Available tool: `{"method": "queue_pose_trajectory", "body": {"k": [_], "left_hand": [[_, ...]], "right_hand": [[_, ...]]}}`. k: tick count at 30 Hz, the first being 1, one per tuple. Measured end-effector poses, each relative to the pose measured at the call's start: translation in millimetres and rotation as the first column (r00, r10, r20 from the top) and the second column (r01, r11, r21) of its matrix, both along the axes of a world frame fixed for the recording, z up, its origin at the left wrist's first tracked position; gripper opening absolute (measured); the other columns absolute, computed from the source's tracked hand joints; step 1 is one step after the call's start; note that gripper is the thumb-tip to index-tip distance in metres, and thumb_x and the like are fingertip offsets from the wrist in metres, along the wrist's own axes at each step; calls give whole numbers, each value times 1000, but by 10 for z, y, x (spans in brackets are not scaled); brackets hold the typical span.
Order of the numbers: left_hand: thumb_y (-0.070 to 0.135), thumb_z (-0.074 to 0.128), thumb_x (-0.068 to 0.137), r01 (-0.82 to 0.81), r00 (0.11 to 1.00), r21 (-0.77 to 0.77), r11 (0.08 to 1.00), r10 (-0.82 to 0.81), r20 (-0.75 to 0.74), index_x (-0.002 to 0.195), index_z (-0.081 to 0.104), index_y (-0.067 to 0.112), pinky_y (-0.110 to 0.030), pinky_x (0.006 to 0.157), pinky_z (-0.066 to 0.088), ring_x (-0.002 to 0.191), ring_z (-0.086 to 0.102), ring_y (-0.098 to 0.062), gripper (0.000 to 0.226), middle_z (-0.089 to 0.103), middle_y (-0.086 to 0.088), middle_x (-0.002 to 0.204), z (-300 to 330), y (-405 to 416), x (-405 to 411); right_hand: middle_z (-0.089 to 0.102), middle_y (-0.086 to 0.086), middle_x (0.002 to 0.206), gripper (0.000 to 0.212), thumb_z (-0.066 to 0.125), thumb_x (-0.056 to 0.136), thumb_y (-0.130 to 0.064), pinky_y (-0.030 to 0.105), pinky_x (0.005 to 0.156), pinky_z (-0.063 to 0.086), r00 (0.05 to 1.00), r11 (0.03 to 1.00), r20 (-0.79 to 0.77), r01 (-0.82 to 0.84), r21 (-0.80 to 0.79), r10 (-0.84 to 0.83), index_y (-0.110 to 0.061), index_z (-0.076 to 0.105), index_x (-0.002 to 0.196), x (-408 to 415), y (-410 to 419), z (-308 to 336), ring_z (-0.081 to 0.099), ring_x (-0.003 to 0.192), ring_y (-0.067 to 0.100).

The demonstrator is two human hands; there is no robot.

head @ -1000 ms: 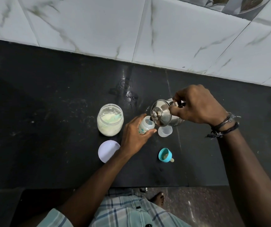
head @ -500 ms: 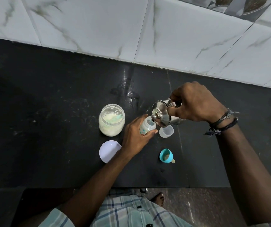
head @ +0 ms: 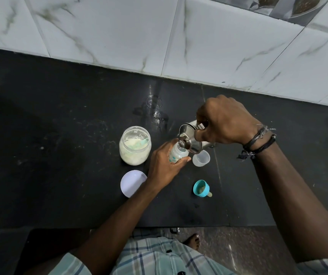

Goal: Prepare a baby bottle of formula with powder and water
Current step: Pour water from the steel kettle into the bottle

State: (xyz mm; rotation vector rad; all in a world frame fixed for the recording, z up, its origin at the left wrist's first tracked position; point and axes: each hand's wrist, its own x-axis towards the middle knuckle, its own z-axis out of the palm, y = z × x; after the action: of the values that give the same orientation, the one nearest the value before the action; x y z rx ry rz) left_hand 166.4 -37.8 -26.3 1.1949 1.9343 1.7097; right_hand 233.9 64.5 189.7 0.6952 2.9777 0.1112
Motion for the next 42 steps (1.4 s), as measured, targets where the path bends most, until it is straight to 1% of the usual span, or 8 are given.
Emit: {"method": "queue_pose_trajectory", "body": {"k": [6, 11, 14, 24, 29, 34, 39, 42], "left_hand": [[29, 88, 71, -15, 1000, -4, 1000, 15, 6, 112, 69, 16, -15, 80, 51, 91, 65, -3, 48, 72, 4, 103, -11, -10, 7], [33, 88, 69, -34, 999, -40, 999, 34, 10, 100, 68, 18, -11, 75, 46, 82, 59, 1, 39, 63, 15, 90, 19, -13, 14], [31, 89, 68, -43, 999, -45, 998, 43, 2, 95, 67, 19, -9, 73, 43, 79, 57, 1, 37, 59, 16, 86, 26, -14, 14], [30, 89, 70, -38, 999, -57, 998, 38, 3, 101, 69, 15, -22, 77, 53, 85, 65, -9, 40, 70, 5, 96, 32, -21, 11], [30, 90, 69, -47, 999, -70, 996, 47, 5, 98, 68, 15, -20, 76, 50, 83, 64, -8, 39, 64, 11, 91, 43, -20, 12], [32, 91, 68, -67, 997, -81, 994, 69, 24, 102, 70, 13, -28, 80, 55, 88, 68, -14, 45, 73, -1, 98, 10, -9, 12], [32, 90, 68, -60, 997, -74, 995, 63, 41, 105, 70, 13, -34, 81, 57, 90, 69, -15, 47, 74, -1, 100, 2, -1, 6], [33, 90, 68, -53, 997, -74, 996, 57, 53, 105, 69, 14, -35, 80, 57, 89, 69, -15, 46, 74, 0, 100, 1, -4, 9]], "right_hand": [[51, 0, 63, 34, 81, 65, -39, 25, 52, 32, 999, 1000, 23, -29, 12, 28, -14, 57, 69, -106, -85, 10, 55, 64, 32], [38, -6, 56, 41, 83, 66, -38, 20, 46, 19, 998, 999, 55, -33, -2, 33, -16, 48, 63, -171, -157, 5, 40, 51, 22], [37, -5, 56, 42, 83, 66, -35, 21, 46, 19, 997, 999, 74, -39, 13, 38, -15, 46, 62, -197, -183, 17, 39, 50, 23], [31, -3, 56, 51, 82, 68, -35, 20, 47, 17, 994, 999, 101, -41, 19, 39, -14, 37, 58, -259, -237, 57, 29, 47, 19], [32, -3, 58, 43, 83, 67, -35, 24, 50, 26, 992, 999, 120, -39, 19, 37, -12, 47, 62, -291, -279, 50, 36, 52, 24], [29, -2, 59, 56, 81, 70, -33, 23, 47, 18, 992, 997, 113, -65, 44, 60, -16, 29, 57, -293, -326, 39, 25, 47, 15], [29, -3, 61, 43, 79, 72, -36, 29, 56, 30, 992, 997, 106, -70, 39, 66, -17, 41, 70, -309, -343, 26, 38, 60, 25], [29, -3, 60, 48, 79, 73, -34, 30, 57, 31, 992, 996, 103, -80, 50, 74, -16, 36, 63, -317, -341, 14, 38, 59, 26]]}}
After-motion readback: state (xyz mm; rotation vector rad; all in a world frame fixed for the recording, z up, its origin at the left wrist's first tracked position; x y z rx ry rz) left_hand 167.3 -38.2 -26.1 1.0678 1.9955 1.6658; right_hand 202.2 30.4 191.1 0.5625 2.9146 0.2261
